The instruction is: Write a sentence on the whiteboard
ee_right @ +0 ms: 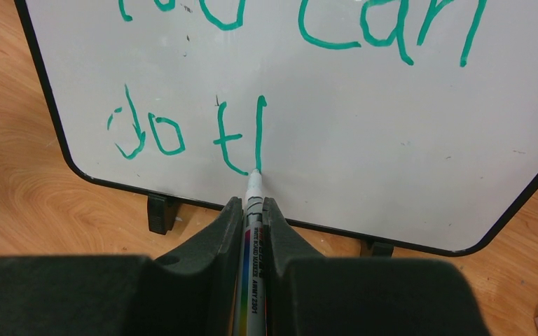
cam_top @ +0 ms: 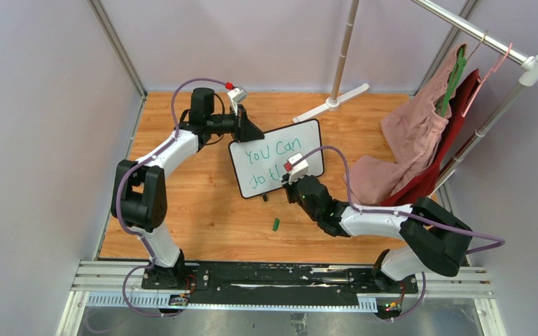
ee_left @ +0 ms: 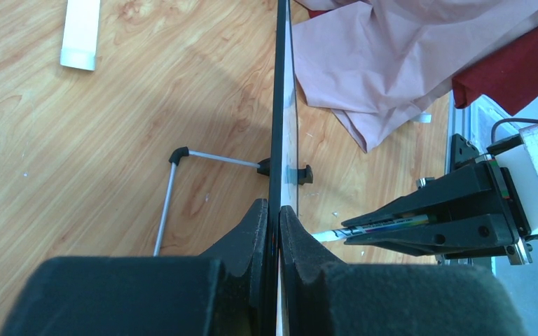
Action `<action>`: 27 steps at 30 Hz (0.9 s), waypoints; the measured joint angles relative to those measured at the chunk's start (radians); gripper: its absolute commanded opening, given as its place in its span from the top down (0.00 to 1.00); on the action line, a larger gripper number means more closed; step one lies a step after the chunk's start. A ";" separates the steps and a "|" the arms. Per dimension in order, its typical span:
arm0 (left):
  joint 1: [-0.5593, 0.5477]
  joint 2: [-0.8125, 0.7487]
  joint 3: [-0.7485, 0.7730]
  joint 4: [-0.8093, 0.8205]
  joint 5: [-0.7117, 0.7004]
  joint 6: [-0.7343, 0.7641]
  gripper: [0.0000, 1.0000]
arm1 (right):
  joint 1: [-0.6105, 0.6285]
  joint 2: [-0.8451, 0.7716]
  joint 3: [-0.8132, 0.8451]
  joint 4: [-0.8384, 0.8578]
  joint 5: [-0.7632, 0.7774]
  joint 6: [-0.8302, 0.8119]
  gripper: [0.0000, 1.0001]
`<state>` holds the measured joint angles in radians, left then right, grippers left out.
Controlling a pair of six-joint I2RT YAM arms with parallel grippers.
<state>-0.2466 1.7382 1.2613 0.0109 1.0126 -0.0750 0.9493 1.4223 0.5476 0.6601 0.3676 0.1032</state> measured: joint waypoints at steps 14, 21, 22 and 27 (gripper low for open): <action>-0.005 0.000 0.000 0.003 -0.004 0.000 1.00 | -0.001 0.000 0.039 -0.003 0.001 -0.021 1.00; -0.005 0.000 0.000 0.003 -0.005 0.000 1.00 | -0.006 0.000 0.044 -0.002 0.000 -0.022 1.00; -0.005 0.000 0.000 0.003 -0.005 0.000 1.00 | -0.007 0.000 0.044 -0.002 0.000 -0.022 1.00; -0.005 0.000 0.000 0.003 -0.007 0.000 1.00 | -0.008 0.000 0.044 -0.002 0.000 -0.022 1.00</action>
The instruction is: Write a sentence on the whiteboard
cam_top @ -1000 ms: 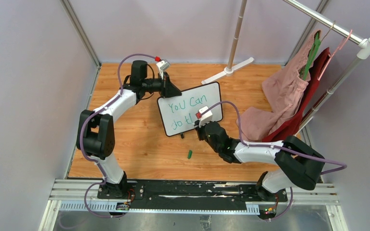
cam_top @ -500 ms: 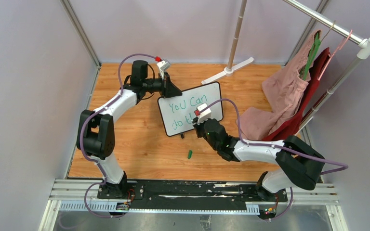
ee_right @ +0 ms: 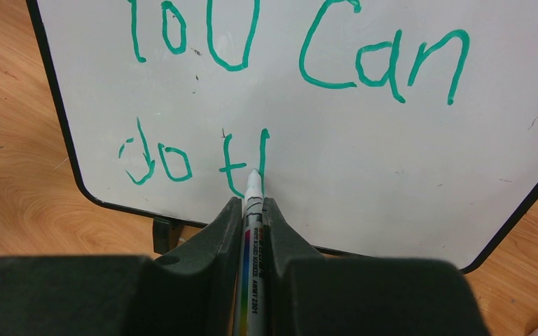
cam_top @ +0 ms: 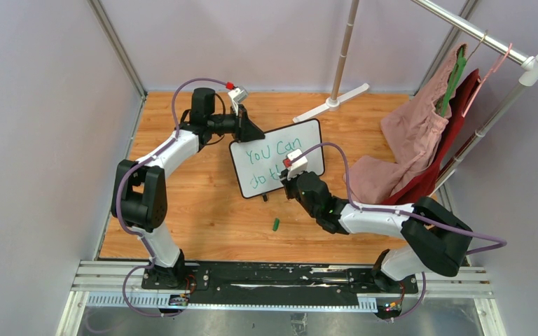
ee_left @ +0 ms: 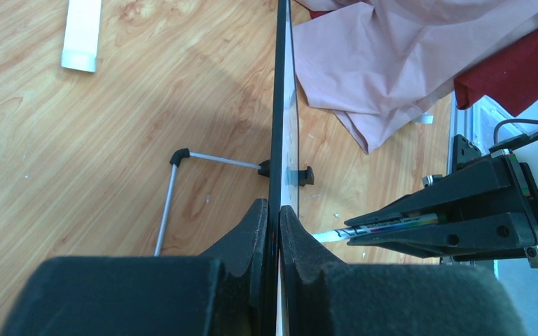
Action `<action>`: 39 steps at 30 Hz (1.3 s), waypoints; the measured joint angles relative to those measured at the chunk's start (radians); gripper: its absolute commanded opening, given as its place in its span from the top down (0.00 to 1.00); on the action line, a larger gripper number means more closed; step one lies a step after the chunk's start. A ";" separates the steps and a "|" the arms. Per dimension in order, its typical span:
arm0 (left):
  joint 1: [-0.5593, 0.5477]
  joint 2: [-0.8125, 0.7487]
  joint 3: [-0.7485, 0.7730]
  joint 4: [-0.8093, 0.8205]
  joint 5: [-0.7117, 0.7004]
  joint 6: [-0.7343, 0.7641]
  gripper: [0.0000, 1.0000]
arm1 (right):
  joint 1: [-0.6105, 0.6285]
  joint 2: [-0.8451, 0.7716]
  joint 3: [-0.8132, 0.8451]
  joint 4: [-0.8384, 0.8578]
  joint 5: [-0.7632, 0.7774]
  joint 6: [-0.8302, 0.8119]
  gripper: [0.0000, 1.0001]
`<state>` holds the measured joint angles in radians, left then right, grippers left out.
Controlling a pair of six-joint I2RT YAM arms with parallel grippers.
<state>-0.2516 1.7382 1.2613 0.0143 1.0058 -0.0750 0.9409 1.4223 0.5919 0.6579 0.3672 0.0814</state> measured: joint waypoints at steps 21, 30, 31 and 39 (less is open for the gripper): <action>-0.002 0.000 0.000 0.000 -0.004 0.000 1.00 | -0.029 -0.021 -0.003 0.002 0.001 -0.001 1.00; -0.002 0.000 0.000 0.000 -0.003 0.000 1.00 | -0.043 -0.043 -0.040 0.005 0.026 -0.005 1.00; -0.002 0.000 0.000 0.000 -0.003 0.000 1.00 | -0.043 -0.044 -0.043 0.004 0.027 -0.005 1.00; -0.002 0.000 0.000 0.000 -0.004 0.000 1.00 | -0.045 -0.045 -0.047 0.004 0.026 -0.005 1.00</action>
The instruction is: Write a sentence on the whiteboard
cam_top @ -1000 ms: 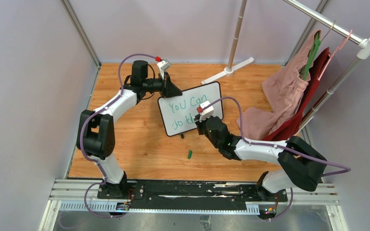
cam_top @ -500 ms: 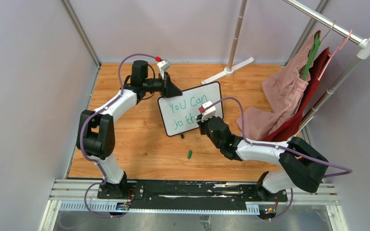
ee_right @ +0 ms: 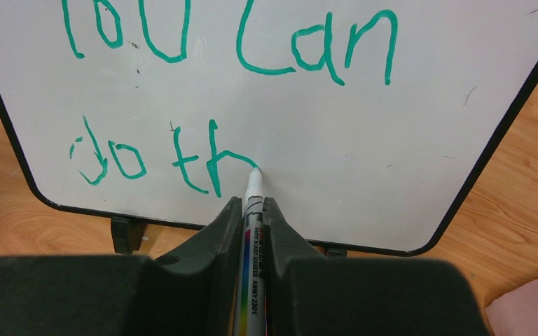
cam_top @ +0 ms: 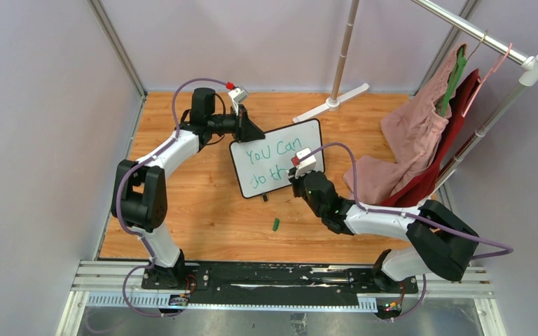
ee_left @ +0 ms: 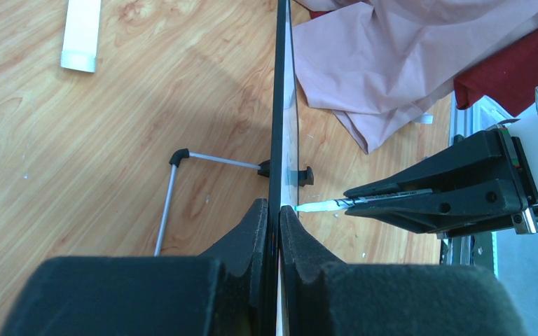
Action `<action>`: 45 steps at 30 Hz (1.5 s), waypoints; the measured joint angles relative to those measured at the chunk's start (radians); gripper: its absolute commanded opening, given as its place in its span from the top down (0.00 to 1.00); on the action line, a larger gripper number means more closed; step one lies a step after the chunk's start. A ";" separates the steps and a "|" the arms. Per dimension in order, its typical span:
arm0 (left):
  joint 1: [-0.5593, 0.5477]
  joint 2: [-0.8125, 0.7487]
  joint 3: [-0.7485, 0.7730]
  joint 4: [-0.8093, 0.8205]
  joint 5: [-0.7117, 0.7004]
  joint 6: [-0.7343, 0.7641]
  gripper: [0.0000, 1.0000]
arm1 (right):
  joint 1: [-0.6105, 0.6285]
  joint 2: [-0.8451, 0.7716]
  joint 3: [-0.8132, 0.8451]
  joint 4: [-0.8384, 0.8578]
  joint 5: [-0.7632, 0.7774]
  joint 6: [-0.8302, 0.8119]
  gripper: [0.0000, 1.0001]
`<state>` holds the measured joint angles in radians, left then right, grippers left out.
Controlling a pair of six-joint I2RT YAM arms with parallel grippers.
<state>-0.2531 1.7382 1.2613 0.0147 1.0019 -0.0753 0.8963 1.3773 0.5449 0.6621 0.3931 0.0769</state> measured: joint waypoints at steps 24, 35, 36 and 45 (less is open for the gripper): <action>-0.006 0.000 0.000 0.003 -0.001 -0.003 1.00 | 0.000 -0.043 -0.031 -0.061 0.000 0.002 1.00; -0.007 0.000 0.000 0.003 -0.001 -0.003 1.00 | 0.000 -0.226 -0.034 -0.142 0.000 0.009 1.00; -0.007 0.000 0.000 0.003 -0.001 -0.003 1.00 | 0.000 -0.243 -0.035 -0.148 0.000 0.009 1.00; -0.008 0.000 0.000 0.003 -0.002 -0.003 1.00 | 0.000 -0.330 -0.040 -0.168 -0.001 0.004 1.00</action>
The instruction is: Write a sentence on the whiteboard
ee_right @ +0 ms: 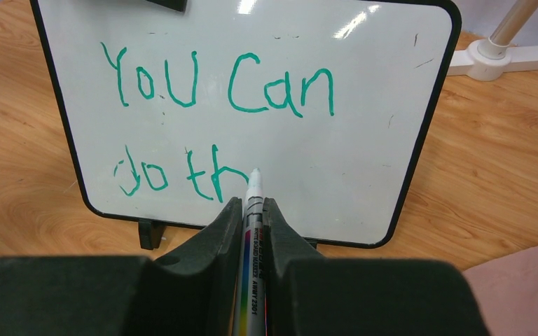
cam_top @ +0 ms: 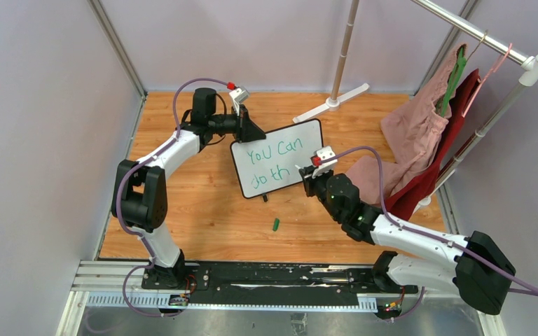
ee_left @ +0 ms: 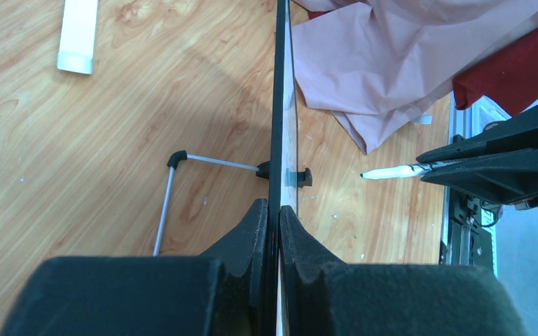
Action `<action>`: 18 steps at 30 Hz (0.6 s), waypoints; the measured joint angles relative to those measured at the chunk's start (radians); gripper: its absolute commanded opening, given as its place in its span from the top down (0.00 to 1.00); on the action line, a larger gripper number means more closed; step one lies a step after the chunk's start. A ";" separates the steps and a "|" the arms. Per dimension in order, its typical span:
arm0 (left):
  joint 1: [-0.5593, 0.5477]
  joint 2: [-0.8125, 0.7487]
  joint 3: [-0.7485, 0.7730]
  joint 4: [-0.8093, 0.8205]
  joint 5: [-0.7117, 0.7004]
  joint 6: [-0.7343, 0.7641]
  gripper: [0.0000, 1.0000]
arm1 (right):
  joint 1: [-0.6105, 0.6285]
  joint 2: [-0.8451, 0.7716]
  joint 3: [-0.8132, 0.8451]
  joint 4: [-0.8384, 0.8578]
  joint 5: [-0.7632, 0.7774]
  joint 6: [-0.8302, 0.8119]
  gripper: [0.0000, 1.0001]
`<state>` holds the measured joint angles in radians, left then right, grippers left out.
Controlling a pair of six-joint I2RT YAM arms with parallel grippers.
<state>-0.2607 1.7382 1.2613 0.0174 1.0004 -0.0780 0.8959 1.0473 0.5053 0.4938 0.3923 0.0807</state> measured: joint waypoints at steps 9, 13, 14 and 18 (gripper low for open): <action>0.000 0.000 0.000 0.000 -0.002 0.000 1.00 | -0.031 0.031 -0.002 0.024 -0.034 0.029 1.00; 0.000 0.000 0.000 0.000 -0.002 0.000 1.00 | -0.050 0.057 -0.013 0.085 -0.059 0.047 1.00; 0.000 0.000 0.000 0.000 -0.002 0.000 1.00 | -0.052 0.066 -0.013 0.100 -0.063 0.050 1.00; 0.000 0.000 0.000 0.000 -0.002 0.000 1.00 | -0.054 0.111 -0.013 0.144 -0.077 0.051 1.00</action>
<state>-0.2611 1.7382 1.2613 0.0174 0.9981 -0.0780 0.8417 1.1580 0.4927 0.6376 0.3153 0.1322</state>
